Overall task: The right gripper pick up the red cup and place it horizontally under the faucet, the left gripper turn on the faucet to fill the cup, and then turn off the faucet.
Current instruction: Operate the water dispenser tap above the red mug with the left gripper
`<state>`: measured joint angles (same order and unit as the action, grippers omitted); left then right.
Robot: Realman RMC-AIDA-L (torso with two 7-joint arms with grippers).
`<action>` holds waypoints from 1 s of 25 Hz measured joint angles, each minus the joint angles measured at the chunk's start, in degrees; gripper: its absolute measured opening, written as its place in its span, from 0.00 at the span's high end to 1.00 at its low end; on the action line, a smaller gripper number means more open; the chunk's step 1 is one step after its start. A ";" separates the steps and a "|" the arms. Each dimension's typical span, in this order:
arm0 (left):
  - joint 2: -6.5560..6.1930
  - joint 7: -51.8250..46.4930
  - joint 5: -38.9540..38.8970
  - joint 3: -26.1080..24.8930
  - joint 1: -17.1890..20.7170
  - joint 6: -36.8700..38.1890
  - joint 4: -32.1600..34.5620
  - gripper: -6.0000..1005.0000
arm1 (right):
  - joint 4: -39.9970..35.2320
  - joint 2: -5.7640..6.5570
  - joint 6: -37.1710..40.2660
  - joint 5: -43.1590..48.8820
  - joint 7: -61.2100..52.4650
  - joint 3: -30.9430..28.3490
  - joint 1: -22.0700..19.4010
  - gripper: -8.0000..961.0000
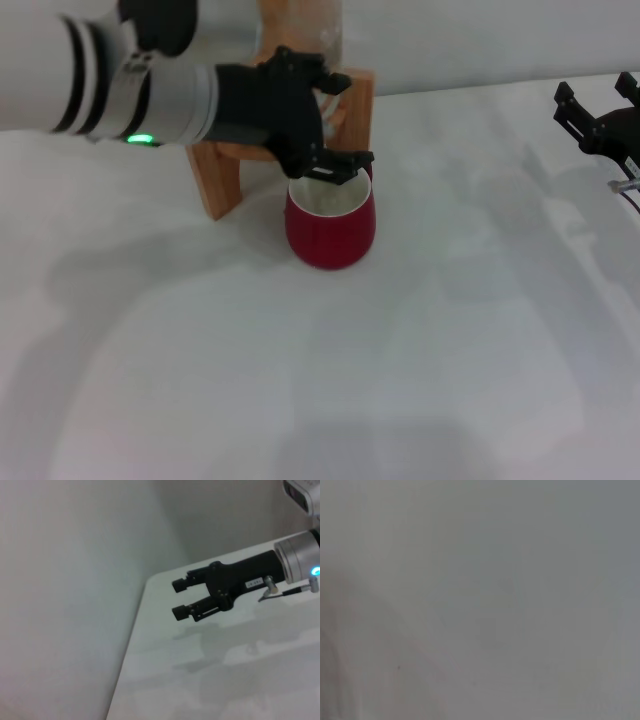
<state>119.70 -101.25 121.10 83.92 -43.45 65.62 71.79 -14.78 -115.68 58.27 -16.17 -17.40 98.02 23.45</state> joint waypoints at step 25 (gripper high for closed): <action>0.00 -4.87 -0.13 8.41 20.06 -3.85 17.54 0.19 | 1.32 -0.16 -2.04 0.00 0.00 0.37 -0.25 0.14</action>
<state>119.70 -106.12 120.98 92.33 -23.39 61.77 89.33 -13.45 -115.84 56.23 -16.17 -17.40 98.38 23.20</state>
